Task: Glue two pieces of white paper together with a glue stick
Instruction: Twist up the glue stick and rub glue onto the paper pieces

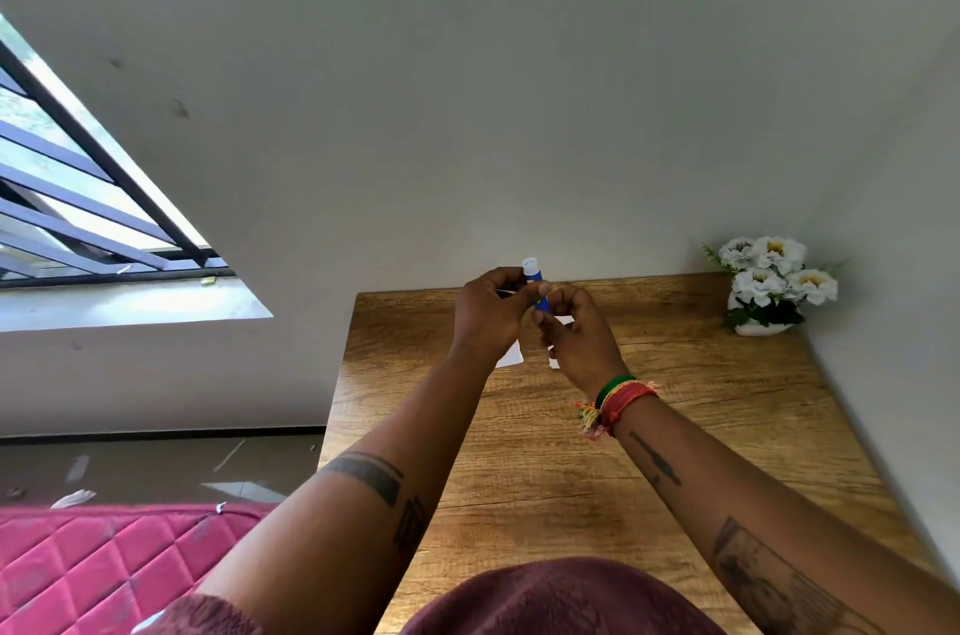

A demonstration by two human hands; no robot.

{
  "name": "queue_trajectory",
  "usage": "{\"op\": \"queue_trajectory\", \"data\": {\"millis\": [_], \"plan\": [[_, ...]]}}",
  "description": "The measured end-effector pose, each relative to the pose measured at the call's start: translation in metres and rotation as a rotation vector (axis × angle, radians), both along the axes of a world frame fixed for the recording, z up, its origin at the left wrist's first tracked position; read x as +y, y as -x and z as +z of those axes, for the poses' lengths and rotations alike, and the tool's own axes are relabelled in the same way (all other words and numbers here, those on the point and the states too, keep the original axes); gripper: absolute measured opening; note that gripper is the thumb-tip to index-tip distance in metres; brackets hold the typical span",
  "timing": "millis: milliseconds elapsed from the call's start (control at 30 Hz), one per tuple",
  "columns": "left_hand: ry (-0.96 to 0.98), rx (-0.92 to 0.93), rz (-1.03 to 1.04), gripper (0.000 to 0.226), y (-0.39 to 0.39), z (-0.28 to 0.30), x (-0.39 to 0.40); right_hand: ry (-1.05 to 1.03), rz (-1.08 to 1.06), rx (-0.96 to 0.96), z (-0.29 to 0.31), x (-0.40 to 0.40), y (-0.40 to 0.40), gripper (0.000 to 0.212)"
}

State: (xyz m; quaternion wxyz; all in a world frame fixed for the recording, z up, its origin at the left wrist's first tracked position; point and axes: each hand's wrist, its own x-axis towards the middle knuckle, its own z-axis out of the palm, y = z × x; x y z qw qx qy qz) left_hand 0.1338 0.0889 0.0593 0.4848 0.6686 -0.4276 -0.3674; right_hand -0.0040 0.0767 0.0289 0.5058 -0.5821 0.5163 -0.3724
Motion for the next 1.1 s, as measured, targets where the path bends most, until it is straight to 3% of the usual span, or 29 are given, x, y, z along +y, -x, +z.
{"op": "queue_trajectory", "data": {"millis": [100,267,433,600,667,733,933,1100], "plan": [[-0.010,-0.012,-0.002,0.031,0.000,0.000,-0.001,0.003,-0.015,0.042,0.001,0.000,-0.002,0.033],[-0.001,-0.028,-0.015,0.030,0.003,-0.001,0.001,-0.001,-0.084,0.053,0.004,-0.003,-0.002,0.017],[-0.010,-0.047,-0.019,0.018,-0.001,-0.002,0.001,-0.015,0.022,0.014,0.008,-0.004,0.002,0.010],[-0.012,-0.065,-0.007,0.023,-0.002,-0.003,0.001,-0.075,0.087,-0.047,0.008,0.000,0.002,0.022],[-0.012,-0.058,-0.006,0.024,-0.002,-0.001,0.001,-0.069,0.037,-0.033,0.007,0.001,0.001,0.042],[-0.013,-0.050,-0.007,0.024,-0.001,0.001,0.000,-0.051,-0.013,-0.004,0.007,0.000,-0.001,0.048],[-0.006,-0.031,-0.017,0.028,0.003,0.005,-0.002,-0.014,-0.077,0.005,0.009,-0.007,-0.001,0.020],[-0.005,-0.032,-0.018,0.026,0.002,0.006,-0.004,-0.007,-0.025,-0.017,0.011,-0.008,0.001,0.014]]}}
